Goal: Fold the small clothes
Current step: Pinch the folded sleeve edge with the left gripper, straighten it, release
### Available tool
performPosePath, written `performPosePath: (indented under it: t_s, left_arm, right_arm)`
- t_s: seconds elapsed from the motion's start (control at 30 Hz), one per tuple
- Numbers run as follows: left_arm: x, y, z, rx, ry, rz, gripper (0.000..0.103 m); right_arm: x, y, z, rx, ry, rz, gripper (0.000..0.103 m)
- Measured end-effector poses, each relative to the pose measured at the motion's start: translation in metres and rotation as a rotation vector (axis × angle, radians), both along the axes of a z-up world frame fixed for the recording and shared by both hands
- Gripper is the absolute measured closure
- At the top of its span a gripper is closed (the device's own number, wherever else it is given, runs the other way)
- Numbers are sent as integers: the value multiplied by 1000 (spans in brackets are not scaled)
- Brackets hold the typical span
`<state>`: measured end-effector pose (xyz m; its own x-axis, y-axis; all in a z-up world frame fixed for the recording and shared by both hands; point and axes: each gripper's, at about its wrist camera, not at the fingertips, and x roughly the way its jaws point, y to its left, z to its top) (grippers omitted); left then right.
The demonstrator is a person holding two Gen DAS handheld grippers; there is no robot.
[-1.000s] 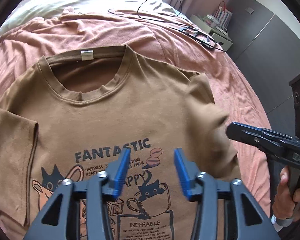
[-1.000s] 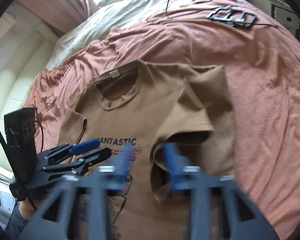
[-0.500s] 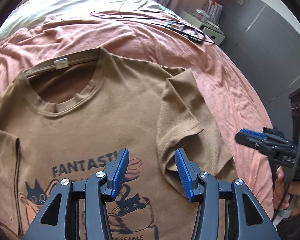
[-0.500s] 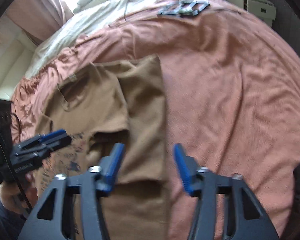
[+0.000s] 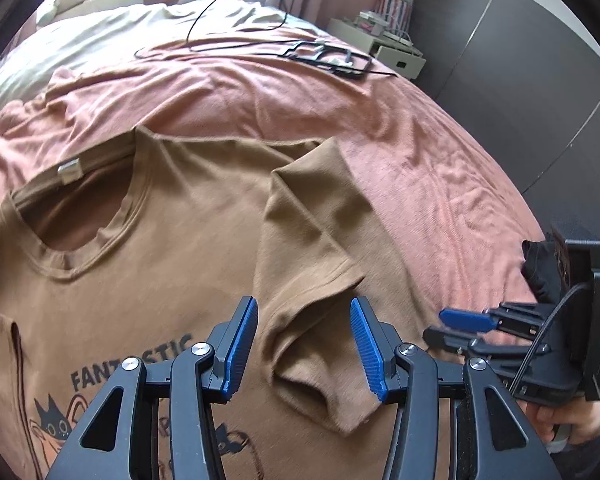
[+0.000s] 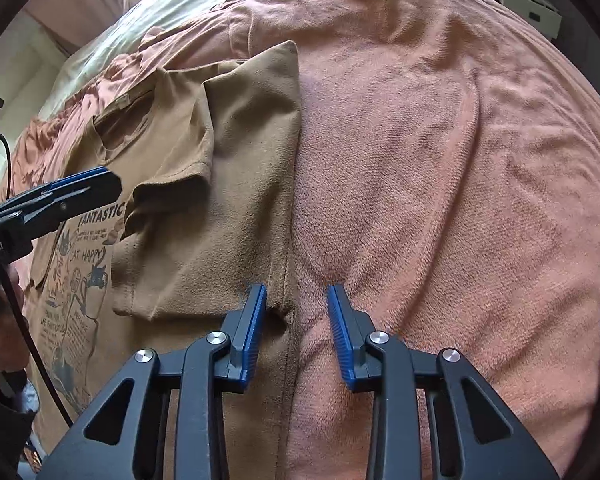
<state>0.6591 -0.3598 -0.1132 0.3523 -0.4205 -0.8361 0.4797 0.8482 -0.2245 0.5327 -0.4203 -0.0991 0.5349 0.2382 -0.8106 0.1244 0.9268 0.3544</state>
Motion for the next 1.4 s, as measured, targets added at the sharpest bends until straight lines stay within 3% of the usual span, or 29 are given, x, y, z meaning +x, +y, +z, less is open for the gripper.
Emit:
performPosePath:
  t_s: [0.33, 0.5, 0.57, 0.63, 0.73, 0.97, 1.17, 1.2, 1.23, 1.3, 1.33, 1.4]
  left_arm:
    - [-1, -51, -25, 123, -35, -90, 52]
    - [6, -68, -44, 258, -83, -96, 52]
    - [10, -64, -44, 253, -91, -94, 54]
    - [14, -54, -41, 250, -100, -71, 79]
    - [22, -35, -38, 248, -90, -30, 98]
    - [37, 11, -22, 235, -95, 57, 99]
    - [47, 42, -22, 212, -29, 101, 98]
    - [47, 45, -21, 210, -29, 105, 95]
    - [47, 47, -22, 205, -22, 103, 84]
    - [46, 52, -22, 204, -14, 94, 67]
    - [45, 55, -20, 197, -24, 92, 56]
    - [45, 60, -15, 167, -42, 90, 42]
  right_arm:
    - [-13, -19, -13, 112, -40, -25, 75]
    - [-16, -18, -14, 106, -49, -26, 75]
    - [-17, -19, -14, 109, -50, -23, 75]
    - [-19, -22, -14, 109, -51, -20, 75]
    - [-20, -21, -13, 106, -52, -22, 75]
    - [-19, -19, -10, 88, -45, -21, 75]
    - [-15, -16, -4, 61, -16, 1, 75]
    - [-14, -16, -3, 61, -8, 5, 75]
    - [-12, -15, -1, 60, -1, 10, 73]
    - [-10, -16, 6, 67, 7, 24, 64]
    - [-10, -17, 11, 64, -7, 25, 54]
    - [-9, -21, 22, 48, -40, 12, 50]
